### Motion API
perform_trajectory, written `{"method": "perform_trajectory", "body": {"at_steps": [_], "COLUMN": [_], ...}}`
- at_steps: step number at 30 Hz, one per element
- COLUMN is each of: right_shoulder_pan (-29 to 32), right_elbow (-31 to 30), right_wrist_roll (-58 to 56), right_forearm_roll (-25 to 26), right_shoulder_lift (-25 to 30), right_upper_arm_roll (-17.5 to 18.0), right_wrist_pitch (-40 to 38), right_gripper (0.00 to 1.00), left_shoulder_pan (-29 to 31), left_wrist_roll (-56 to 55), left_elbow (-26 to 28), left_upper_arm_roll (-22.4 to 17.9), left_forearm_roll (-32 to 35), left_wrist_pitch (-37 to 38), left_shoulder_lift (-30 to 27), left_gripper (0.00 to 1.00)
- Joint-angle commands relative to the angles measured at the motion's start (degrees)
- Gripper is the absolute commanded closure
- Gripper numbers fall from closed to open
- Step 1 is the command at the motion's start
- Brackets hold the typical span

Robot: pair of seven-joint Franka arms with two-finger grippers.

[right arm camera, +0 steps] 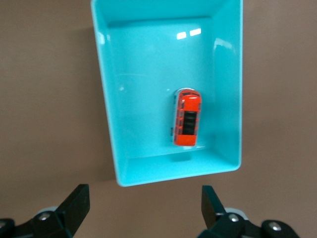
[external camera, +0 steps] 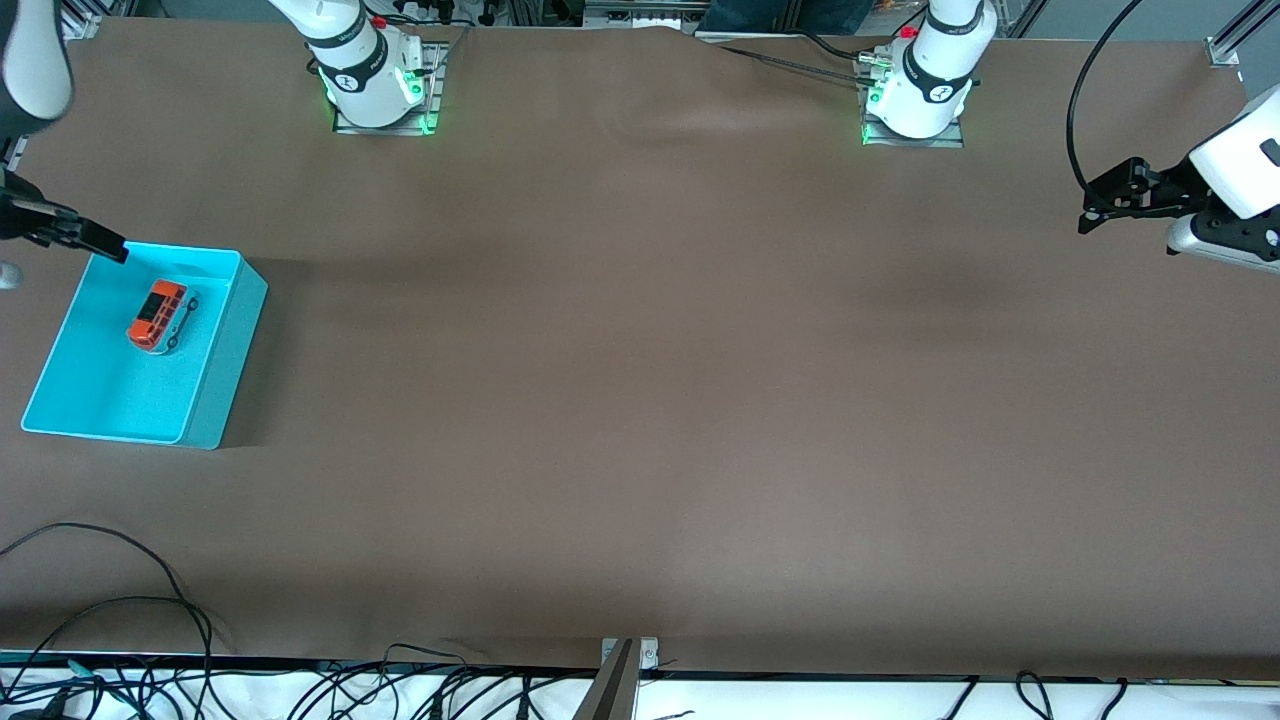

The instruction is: Wind up bus and store in blue box

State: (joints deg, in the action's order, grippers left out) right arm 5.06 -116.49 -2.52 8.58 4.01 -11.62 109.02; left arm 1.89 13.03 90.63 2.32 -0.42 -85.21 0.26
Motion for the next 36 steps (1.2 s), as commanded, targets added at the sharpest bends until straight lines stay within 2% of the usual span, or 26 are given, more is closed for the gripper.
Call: {"method": "perform_trajectory", "body": {"at_steps": [1,7,11,14,20,25,36], "right_shoulder_pan": [-0.2,-0.4,-0.4,-0.4,-0.4,-0.3,-0.3], "right_elbow": [7.1,14.7,19.4,21.7,22.1,21.4,22.1], "right_wrist_roll": [0.8,5.5,9.1,10.7,13.2,13.9,12.3], "right_forearm_roll": [-6.2,-8.1,-9.6,-9.9,-10.0,-9.9,-9.1], "right_shoulder_lift": [0.6,0.3,-2.0,-3.6,-5.0,-4.9,-4.9], "right_upper_arm_roll": [0.5,4.8,8.1,10.4,14.2,14.6,14.3], "right_wrist_pitch": [-9.0,-19.7,-24.1,-24.3,-20.7,-16.2,-16.0], "right_gripper": [0.00,0.00,0.00,0.00,0.00,0.00,0.00], "left_shoulder_pan": [-0.2,-0.1,-0.3,-0.2,-0.2,-0.1,0.0], "left_wrist_roll": [0.2,0.2,0.1,0.2,0.1,0.2,0.2], "left_elbow": [-3.2,-3.3,-3.3,-3.3,-3.3,-3.3,-3.3], "left_upper_arm_roll": [0.1,0.1,0.1,0.1,0.1,0.1,0.1], "left_forearm_roll": [-0.9,-0.9,-0.9,-0.9,-0.9,-1.0,-0.9], "left_wrist_pitch": [1.5,1.5,1.5,1.5,1.6,1.6,1.6], "left_shoulder_lift": [1.4,1.5,1.5,1.5,1.5,1.5,1.5], "left_gripper": [0.00,0.00,0.00,0.00,0.00,0.00,0.00]}}
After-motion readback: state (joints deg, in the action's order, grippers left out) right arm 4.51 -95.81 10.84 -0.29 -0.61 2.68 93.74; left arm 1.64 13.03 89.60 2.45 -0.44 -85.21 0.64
